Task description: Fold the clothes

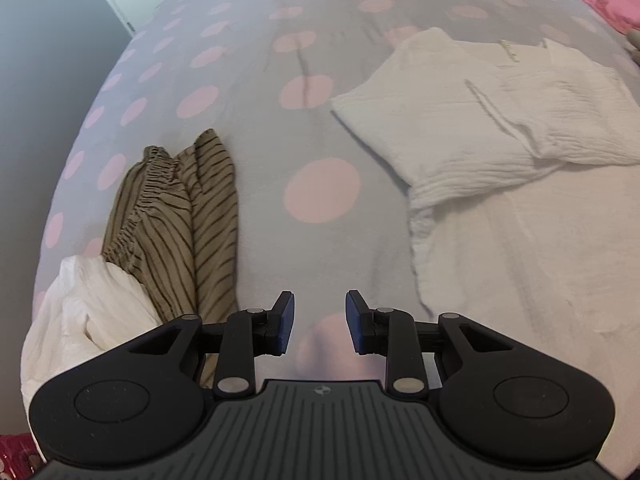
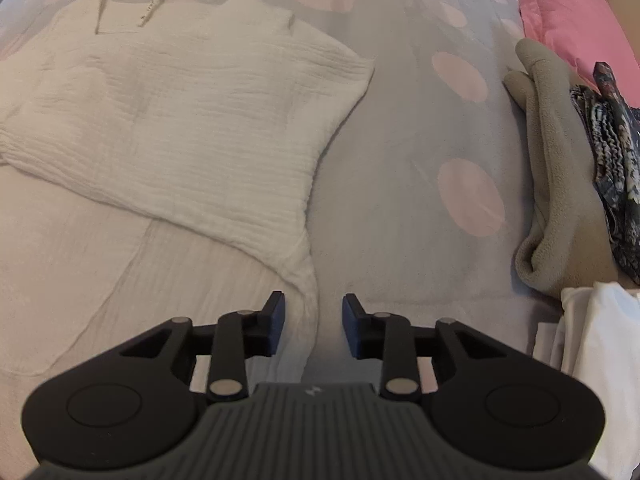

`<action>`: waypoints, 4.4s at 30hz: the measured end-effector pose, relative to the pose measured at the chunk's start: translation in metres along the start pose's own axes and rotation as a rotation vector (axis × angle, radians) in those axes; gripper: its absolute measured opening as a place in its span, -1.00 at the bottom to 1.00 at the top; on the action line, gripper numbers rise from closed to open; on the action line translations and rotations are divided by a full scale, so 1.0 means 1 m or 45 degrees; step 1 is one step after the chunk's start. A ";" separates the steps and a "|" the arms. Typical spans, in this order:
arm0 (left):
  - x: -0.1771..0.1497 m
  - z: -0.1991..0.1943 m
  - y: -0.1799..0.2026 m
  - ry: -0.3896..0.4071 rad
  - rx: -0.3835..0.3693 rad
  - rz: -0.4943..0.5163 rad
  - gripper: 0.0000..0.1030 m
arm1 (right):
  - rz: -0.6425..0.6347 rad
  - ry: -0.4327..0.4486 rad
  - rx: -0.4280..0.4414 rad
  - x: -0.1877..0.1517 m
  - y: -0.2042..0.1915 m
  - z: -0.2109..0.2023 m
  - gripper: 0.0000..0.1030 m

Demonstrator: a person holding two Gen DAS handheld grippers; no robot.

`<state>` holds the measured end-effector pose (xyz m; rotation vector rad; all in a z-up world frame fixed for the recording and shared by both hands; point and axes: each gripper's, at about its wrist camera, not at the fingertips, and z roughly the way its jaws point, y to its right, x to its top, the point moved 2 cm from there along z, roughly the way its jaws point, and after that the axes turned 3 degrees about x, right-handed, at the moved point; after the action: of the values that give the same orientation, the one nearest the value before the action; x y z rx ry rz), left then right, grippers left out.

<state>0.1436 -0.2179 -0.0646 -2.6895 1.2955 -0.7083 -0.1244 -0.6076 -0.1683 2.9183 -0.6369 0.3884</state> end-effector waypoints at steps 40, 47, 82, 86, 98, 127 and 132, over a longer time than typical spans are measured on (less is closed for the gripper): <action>-0.096 0.005 0.070 -0.309 -0.422 0.072 -0.97 | 0.126 -0.147 0.236 -0.138 -0.032 -0.027 -0.90; -0.080 -0.030 0.026 -0.183 -0.507 -0.092 -0.98 | 0.303 -0.019 0.320 -0.121 0.003 -0.071 -0.91; -0.020 -0.053 0.010 0.333 -0.283 -0.141 -0.82 | 0.298 0.596 0.221 -0.052 -0.005 -0.103 -0.20; -0.020 -0.060 0.010 0.349 -0.249 -0.160 -0.82 | 0.292 0.556 0.225 -0.056 -0.011 -0.102 -0.27; -0.052 -0.077 0.040 0.387 -0.253 0.092 -0.82 | -0.176 0.441 0.202 -0.095 -0.055 -0.092 -0.31; -0.221 -0.028 0.201 0.454 0.144 1.258 -0.02 | -1.336 0.244 -0.149 -0.231 -0.145 -0.034 0.03; -0.224 -0.015 0.205 0.483 0.336 1.328 -0.01 | -1.369 0.238 -0.218 -0.232 -0.142 -0.028 0.03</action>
<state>-0.1318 -0.1777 -0.1880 -1.3661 2.1650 -1.0916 -0.2740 -0.3835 -0.2151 2.5305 0.8564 0.4015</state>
